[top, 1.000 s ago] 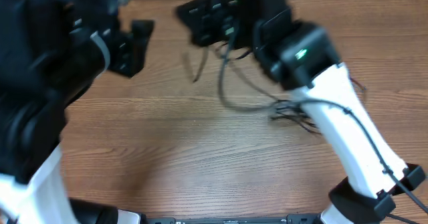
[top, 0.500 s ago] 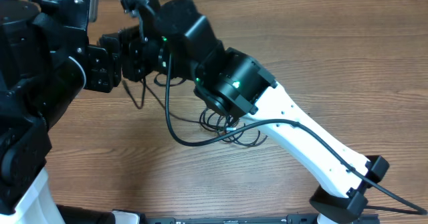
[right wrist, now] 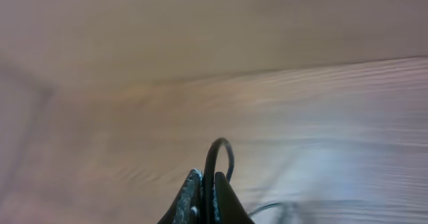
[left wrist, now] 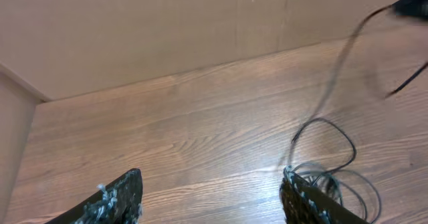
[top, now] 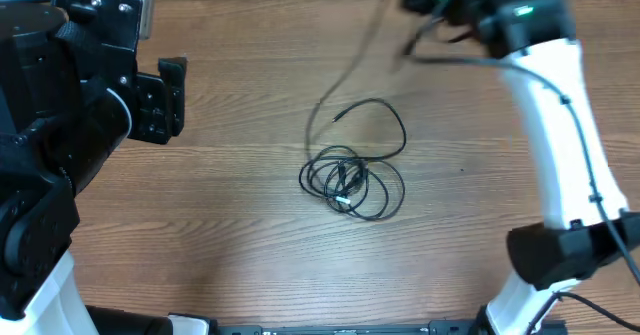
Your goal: Untangle cables
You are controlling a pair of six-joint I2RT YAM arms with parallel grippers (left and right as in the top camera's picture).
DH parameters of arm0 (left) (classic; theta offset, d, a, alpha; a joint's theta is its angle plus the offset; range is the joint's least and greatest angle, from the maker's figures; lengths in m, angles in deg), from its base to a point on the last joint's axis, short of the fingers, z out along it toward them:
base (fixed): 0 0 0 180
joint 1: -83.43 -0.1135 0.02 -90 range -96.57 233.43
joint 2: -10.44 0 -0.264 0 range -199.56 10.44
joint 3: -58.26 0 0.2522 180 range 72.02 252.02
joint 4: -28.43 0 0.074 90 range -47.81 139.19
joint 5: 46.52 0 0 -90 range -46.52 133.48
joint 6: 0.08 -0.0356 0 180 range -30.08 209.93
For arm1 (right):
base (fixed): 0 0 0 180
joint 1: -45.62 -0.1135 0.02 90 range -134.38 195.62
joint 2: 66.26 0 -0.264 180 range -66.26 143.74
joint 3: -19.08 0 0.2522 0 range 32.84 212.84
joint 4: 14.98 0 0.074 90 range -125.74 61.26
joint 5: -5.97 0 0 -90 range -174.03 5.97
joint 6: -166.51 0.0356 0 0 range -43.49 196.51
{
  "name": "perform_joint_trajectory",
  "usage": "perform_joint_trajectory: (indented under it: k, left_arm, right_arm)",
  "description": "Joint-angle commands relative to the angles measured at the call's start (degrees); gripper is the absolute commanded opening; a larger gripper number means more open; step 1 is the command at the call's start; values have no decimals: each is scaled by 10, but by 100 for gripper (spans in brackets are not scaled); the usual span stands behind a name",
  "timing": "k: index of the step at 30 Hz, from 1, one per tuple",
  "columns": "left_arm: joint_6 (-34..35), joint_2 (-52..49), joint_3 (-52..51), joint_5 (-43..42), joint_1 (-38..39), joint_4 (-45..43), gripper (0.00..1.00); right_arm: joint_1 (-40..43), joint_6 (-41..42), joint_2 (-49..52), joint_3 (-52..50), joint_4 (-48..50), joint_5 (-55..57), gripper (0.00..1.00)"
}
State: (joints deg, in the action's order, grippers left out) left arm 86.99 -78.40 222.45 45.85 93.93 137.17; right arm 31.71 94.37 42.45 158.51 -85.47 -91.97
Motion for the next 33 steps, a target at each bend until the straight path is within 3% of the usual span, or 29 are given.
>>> perform_joint_trajectory:
  k: [1,2,3,8,14,18,23,26,28,33]
  left_arm:
    - [-16,-2,2,-3,2,4,66]
    - [-16,-2,2,-3,2,5,66]
    - [-16,-2,2,-3,2,5,66]
    - [-16,-2,2,-5,2,3,66]
    - [-16,-2,2,-5,2,6,66]
    - [-16,-3,2,-6,2,6,65]
    - [-16,-3,2,-9,2,12,66]
    - [-16,-3,2,-9,2,12,66]
    - [-16,-3,2,-9,2,12,66]
    - [-16,-3,2,-9,2,12,65]
  right_arm:
    - [83,-17,-36,7,0,2,11]
    - [99,-10,-36,7,-4,-3,63]
    - [113,-1,-36,7,-9,-15,100]
    - [138,-17,-36,7,-48,-115,100]
    - [43,-30,-36,2,-95,-72,100]
    - [-40,56,-35,-24,-96,58,100]
    - [-99,253,-31,-90,-90,177,100]
    - [-112,363,-31,-155,-64,184,84]
    - [-114,410,-31,-204,-34,176,84]
    - [-123,320,-30,-326,147,31,87]
